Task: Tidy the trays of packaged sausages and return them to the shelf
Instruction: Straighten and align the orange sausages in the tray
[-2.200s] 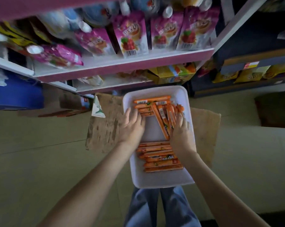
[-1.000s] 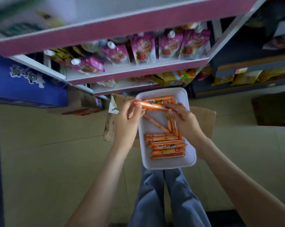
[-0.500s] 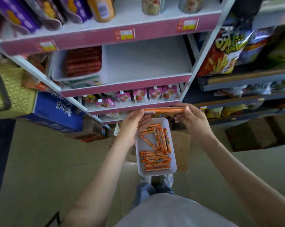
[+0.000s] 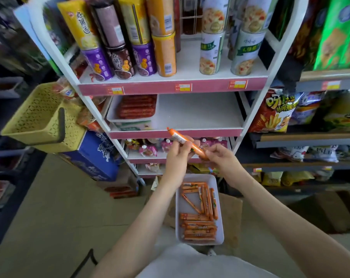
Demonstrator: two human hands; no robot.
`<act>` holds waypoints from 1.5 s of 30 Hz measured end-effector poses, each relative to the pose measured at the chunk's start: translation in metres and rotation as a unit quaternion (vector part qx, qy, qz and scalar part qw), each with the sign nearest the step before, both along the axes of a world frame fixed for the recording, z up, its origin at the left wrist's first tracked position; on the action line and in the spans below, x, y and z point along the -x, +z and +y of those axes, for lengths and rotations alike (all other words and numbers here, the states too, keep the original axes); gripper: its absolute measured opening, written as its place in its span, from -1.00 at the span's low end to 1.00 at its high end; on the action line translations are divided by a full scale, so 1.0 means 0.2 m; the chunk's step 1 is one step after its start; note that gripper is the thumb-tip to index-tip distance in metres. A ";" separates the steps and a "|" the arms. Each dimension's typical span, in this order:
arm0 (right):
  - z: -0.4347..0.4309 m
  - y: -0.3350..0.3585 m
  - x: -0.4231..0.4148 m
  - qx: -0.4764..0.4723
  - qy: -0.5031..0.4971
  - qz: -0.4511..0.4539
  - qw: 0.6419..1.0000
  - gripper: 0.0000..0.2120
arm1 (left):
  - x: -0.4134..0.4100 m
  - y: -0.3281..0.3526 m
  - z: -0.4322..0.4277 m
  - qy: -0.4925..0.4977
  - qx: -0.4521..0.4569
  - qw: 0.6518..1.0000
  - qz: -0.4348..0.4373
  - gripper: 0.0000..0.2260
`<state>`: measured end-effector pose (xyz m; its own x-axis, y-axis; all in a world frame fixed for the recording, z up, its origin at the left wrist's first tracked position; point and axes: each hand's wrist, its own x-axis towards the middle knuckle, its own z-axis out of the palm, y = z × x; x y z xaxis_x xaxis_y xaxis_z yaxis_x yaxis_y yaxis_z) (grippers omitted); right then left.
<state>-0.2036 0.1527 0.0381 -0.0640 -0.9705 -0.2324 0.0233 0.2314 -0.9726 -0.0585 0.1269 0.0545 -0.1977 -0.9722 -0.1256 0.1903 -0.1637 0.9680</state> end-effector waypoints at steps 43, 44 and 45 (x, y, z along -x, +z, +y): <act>-0.13 0.10 -0.11 -0.046 -0.139 -0.013 0.989 -0.91 | -0.13 0.10 -0.06 0.004 0.168 0.980 -0.110 -0.84; -0.12 0.12 -0.11 -0.025 -0.119 0.030 0.992 -0.87 | -0.13 0.09 -0.07 0.003 0.185 0.970 -0.156 -0.87; -0.11 0.14 -0.12 0.007 -0.101 0.062 0.993 -0.82 | -0.13 0.09 -0.07 0.004 0.210 0.954 -0.215 -0.91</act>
